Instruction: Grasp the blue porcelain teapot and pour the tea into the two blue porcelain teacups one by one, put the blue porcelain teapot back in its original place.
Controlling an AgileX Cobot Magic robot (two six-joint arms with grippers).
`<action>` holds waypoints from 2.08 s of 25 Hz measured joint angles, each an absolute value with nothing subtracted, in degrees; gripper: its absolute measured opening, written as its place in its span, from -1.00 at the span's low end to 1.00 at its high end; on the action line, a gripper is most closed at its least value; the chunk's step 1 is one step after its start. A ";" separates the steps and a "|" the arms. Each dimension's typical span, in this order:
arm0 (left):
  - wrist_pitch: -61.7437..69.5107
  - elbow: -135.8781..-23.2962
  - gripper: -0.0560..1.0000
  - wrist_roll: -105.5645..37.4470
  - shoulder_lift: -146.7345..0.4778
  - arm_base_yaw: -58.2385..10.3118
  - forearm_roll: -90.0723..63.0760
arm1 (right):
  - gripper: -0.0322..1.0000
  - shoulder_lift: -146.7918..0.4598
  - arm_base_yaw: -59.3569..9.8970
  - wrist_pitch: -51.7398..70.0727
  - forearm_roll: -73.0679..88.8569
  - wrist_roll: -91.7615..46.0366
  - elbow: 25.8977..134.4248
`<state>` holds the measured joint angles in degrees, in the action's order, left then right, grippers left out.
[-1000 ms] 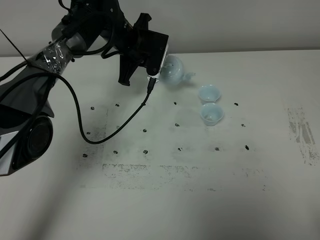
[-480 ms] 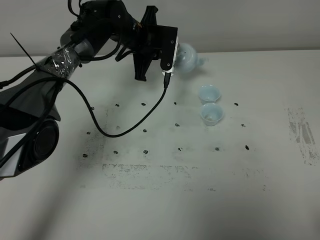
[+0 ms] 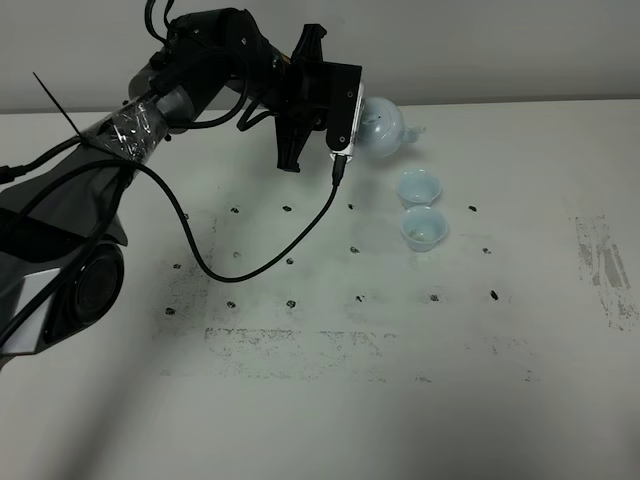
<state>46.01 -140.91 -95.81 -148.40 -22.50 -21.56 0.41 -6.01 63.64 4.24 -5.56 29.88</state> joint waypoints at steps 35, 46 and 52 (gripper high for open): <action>48.61 -141.58 -0.77 -101.22 -147.87 -24.40 -9.86 | 0.21 0.41 -6.01 63.64 4.24 -5.56 29.88; 47.76 -141.65 -0.77 -93.79 -147.71 -26.59 0.00 | 0.21 0.41 -6.01 63.64 4.24 -5.56 29.88; 47.82 -141.65 -0.77 -90.19 -147.71 -27.91 3.95 | 0.21 0.41 -6.01 63.64 4.24 -5.56 29.88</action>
<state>47.82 -141.65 -90.19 -147.71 -27.91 3.95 0.41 -6.01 63.64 4.24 -5.56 29.88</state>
